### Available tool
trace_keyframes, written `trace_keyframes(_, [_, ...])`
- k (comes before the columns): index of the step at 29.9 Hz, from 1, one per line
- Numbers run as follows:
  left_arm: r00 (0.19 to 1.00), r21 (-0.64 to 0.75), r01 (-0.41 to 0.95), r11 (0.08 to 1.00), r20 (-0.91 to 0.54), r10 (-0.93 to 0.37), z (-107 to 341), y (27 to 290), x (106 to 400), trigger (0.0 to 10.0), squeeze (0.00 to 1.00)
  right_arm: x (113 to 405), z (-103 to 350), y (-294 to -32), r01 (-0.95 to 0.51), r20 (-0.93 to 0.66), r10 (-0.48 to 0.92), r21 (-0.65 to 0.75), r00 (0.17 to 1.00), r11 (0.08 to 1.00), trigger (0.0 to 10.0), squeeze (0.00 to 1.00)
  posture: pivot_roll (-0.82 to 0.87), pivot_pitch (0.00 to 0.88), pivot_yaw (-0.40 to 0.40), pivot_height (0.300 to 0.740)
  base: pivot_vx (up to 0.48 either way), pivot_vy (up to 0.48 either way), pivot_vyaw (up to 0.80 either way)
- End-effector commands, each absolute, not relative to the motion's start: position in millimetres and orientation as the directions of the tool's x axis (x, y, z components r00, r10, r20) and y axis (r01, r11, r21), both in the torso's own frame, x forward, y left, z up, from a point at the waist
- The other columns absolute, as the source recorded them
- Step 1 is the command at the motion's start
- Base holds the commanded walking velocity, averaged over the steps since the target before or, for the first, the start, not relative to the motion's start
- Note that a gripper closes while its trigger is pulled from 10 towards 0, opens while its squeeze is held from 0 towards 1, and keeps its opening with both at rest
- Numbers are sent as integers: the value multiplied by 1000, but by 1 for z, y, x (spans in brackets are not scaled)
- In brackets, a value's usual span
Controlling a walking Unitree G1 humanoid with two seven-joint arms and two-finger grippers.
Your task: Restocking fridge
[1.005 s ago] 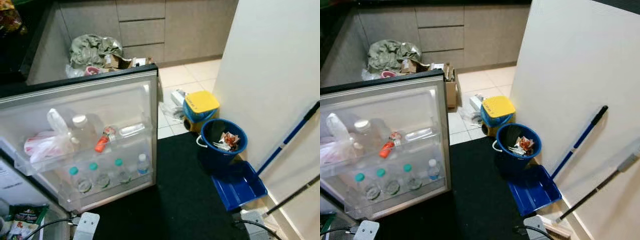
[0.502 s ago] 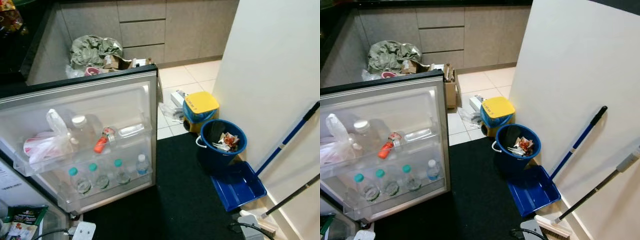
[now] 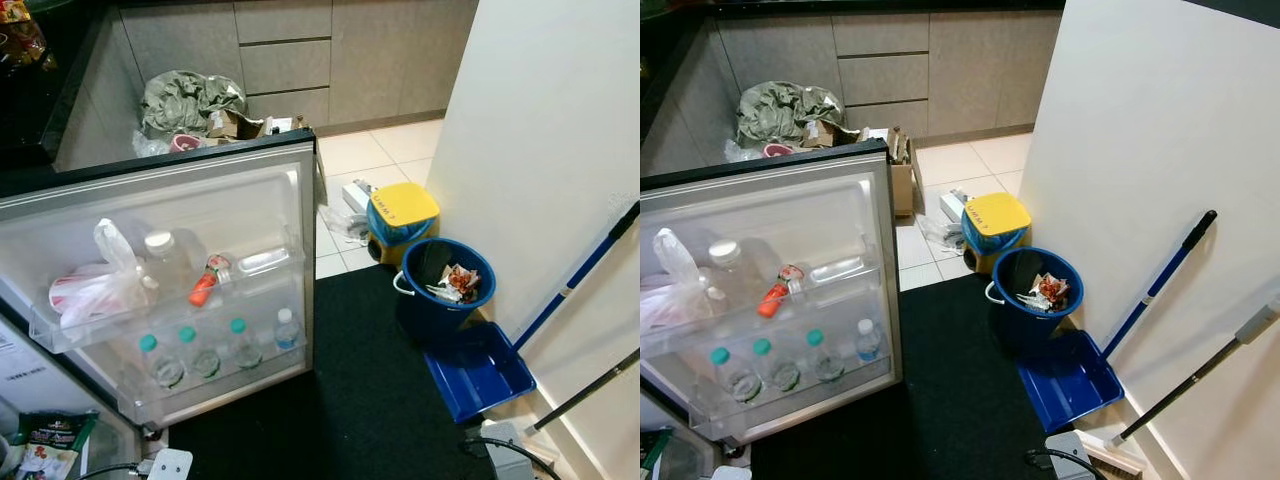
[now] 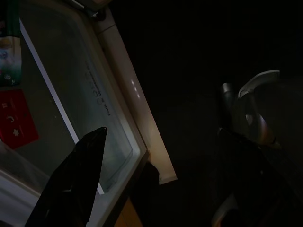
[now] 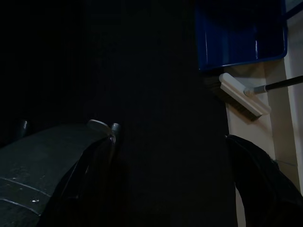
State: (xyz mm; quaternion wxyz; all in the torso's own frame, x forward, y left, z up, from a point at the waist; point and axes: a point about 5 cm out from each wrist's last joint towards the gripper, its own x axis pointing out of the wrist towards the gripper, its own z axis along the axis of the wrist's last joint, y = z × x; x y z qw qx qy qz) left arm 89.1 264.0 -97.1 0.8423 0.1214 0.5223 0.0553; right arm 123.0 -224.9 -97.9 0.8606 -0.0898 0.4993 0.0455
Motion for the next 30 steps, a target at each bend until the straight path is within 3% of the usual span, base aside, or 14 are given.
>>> trace_keyframes(1, [427, 258, 46, 965, -879, 215, -100, 260, 85, 10000, 0, 125, -98, -223, -160, -864, -13, -107, 503, 981, 10000, 0, -3, 0, -24, 740, 0, 0, 0])
trace_keyframes(16, [426, 225, -10, 974, -881, 208, -100, 259, 83, 10000, 0, 126, -97, -225, -129, -860, -15, -93, 509, 987, 10000, 0, -1, 0, -28, 740, 0, 0, 0])
trace_keyframes(30, [418, 236, 22, 971, -885, 206, -101, 259, 83, 10000, 0, 128, -96, -224, -132, -856, -8, -89, 517, 987, 10000, 0, -1, 0, -30, 740, 0, 0, 0])
